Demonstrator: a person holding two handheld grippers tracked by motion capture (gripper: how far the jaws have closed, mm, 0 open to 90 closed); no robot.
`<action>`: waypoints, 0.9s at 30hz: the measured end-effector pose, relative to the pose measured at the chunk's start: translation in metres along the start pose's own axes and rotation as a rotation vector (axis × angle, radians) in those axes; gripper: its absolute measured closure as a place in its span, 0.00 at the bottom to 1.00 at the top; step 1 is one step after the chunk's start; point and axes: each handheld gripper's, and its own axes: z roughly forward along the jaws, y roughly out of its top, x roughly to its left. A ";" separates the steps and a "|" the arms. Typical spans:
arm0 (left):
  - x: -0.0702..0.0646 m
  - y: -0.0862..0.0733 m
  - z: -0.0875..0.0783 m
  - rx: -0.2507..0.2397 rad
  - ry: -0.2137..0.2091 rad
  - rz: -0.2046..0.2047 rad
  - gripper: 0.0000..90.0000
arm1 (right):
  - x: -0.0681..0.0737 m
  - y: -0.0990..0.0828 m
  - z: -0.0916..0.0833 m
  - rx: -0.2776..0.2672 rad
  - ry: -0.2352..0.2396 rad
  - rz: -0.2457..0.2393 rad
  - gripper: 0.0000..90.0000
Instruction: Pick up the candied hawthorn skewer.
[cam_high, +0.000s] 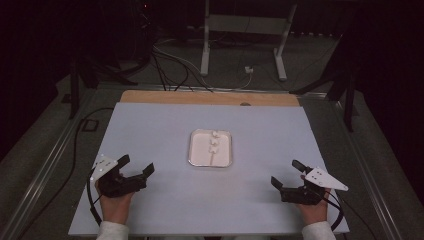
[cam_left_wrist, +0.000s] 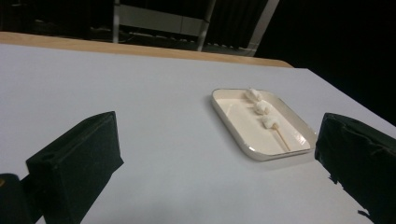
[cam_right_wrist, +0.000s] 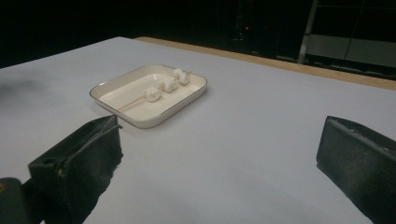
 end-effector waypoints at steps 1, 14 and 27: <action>-0.001 0.001 0.003 0.008 -0.002 0.005 0.02 | 0.000 0.000 0.000 0.001 0.000 -0.001 0.00; -0.026 0.009 0.048 0.081 -0.050 0.046 0.03 | 0.000 0.000 0.000 0.002 0.002 -0.002 0.00; -0.048 0.006 0.090 0.138 -0.082 0.065 0.04 | 0.000 0.000 0.000 0.003 0.004 -0.001 0.00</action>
